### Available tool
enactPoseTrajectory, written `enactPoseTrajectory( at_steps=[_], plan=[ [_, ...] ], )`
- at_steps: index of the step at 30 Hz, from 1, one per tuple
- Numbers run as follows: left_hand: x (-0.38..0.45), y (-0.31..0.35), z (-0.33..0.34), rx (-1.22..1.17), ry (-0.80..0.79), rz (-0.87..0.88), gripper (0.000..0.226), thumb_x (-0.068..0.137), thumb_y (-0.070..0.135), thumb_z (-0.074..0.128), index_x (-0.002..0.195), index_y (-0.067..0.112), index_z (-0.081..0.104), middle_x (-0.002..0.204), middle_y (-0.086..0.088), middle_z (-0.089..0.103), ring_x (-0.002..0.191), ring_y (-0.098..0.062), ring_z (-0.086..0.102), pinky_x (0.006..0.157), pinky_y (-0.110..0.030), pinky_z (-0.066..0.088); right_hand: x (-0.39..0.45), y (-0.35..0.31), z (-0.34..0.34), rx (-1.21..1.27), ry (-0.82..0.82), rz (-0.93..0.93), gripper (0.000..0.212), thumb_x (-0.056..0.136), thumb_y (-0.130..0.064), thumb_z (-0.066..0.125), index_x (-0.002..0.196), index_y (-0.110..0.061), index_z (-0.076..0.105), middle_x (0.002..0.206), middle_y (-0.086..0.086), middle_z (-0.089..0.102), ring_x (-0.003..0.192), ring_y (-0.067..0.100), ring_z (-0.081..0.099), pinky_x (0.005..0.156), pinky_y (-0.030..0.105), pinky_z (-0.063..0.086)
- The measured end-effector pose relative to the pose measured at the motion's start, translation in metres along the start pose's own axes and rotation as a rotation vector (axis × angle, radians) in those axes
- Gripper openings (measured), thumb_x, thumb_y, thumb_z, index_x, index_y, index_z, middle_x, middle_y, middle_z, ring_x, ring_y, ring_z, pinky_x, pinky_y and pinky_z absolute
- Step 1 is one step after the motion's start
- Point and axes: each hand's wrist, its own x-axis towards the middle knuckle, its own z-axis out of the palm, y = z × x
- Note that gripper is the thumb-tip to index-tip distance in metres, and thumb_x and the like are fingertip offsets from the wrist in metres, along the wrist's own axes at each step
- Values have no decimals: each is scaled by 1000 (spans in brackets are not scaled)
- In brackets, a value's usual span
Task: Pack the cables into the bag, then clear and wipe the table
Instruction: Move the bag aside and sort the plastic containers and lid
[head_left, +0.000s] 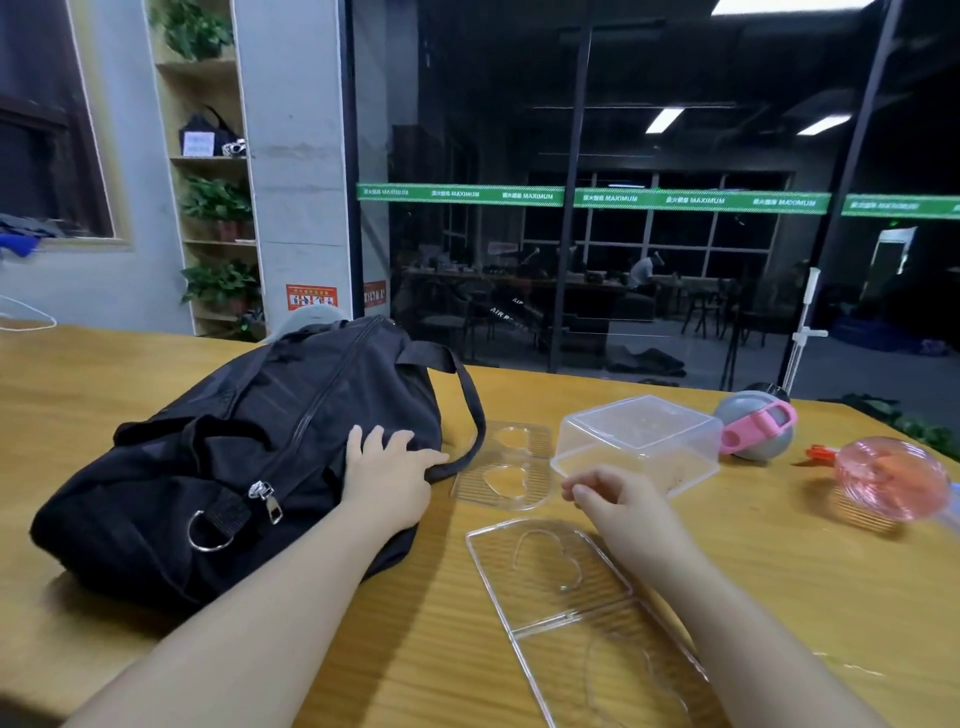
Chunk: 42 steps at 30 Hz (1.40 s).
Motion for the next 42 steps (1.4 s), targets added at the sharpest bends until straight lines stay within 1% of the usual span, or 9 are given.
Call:
enactPoseTrajectory(
  at_steps=[4,8,15,22,29,33,35,37,42],
  plan=[
    [10,-20,2,20,-18,-24,48,94,24,33,134,53,34,153,5,23,142,-25,12,115,-47,-4,0,2,1,-2,-14,13,28,92,-11,55,75,-32,62,86,-8,70,89,13,64,80,26,46],
    [21,-48,5,109,-63,-73,53,94,17,36,134,52,35,154,7,22,142,-19,15,115,-45,-3,1,4,2,-6,-26,11,26,92,-16,55,75,-34,62,90,-8,71,92,12,64,87,31,49],
    [34,-104,20,285,-134,-158,64,92,9,40,144,41,22,157,-1,11,142,-22,15,116,-41,13,6,8,7,1,-27,22,22,92,-19,56,76,-30,66,87,-11,70,92,12,64,87,35,51],
    [31,-143,18,349,-238,-295,60,94,9,31,147,34,17,157,-4,1,144,-25,6,117,-39,10,6,10,11,22,-27,37,19,92,-22,57,78,-22,69,83,-6,71,88,16,65,88,39,51],
    [25,-170,14,352,-280,-374,70,92,0,31,149,33,7,157,-3,-5,144,-24,1,116,-37,13,10,10,16,36,-28,35,19,92,-23,57,78,-22,69,82,-3,72,88,17,65,87,44,52],
    [23,-167,14,291,-230,-360,66,93,1,29,149,29,8,157,-9,3,143,-24,7,116,-39,14,10,8,15,36,-46,22,18,93,-24,56,79,-24,68,84,-6,71,88,16,65,86,42,53],
    [22,-154,12,223,-137,-356,59,93,4,31,147,19,15,153,-13,14,139,-24,18,113,-38,22,8,4,13,12,-51,11,20,93,-23,55,78,-26,67,86,-6,71,87,15,63,83,36,52],
    [24,-135,7,95,-78,-356,49,91,2,34,139,8,25,147,-13,22,133,-24,28,106,-36,33,6,2,10,19,-48,10,20,94,-23,54,79,-27,67,87,-5,70,89,16,63,84,35,52],
    [33,-79,-17,-176,-75,-200,42,87,-4,31,128,1,31,134,-13,31,127,-29,34,98,-38,37,1,-4,-2,-43,-60,2,18,93,-19,54,84,-32,63,95,-2,70,94,16,64,89,33,49]
  ],
)
